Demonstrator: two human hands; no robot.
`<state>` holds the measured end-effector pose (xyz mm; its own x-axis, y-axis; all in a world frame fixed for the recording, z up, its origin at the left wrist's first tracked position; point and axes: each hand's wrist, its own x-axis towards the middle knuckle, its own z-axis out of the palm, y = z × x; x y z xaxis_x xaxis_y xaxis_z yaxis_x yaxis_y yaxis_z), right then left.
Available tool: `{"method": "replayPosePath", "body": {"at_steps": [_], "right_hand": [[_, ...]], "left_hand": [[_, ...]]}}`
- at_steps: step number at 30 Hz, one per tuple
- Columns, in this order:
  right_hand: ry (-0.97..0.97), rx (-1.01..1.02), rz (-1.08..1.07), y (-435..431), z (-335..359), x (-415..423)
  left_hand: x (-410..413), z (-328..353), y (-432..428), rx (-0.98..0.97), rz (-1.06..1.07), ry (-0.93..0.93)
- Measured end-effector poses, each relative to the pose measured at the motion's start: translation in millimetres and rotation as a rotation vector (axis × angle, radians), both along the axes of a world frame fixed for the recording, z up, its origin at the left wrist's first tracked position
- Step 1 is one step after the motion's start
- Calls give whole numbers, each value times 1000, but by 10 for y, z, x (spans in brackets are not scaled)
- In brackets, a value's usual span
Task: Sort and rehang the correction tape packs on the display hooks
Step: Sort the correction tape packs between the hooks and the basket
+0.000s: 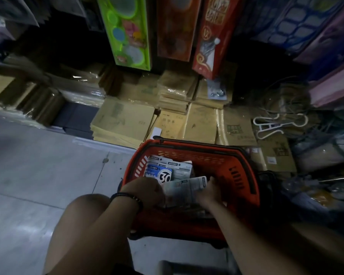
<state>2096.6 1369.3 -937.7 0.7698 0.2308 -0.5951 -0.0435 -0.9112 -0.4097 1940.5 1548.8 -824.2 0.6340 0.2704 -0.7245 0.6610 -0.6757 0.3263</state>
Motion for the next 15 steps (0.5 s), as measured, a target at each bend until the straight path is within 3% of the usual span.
{"method": "replayPosePath", "body": {"at_steps": [6,9,12,15], "right_hand": [[9,31,75,65,-81,59],[16,204,107,77,93,27],[173,437,19,136,357,-42],[328,539,-156,336,665,-101]], "left_hand": [[15,-4,158,-7,64,10],[12,-41,166,-23,89,4],[-9,-43,156,-81,78,-48],[-44,1,135,-159,60,-145]]}}
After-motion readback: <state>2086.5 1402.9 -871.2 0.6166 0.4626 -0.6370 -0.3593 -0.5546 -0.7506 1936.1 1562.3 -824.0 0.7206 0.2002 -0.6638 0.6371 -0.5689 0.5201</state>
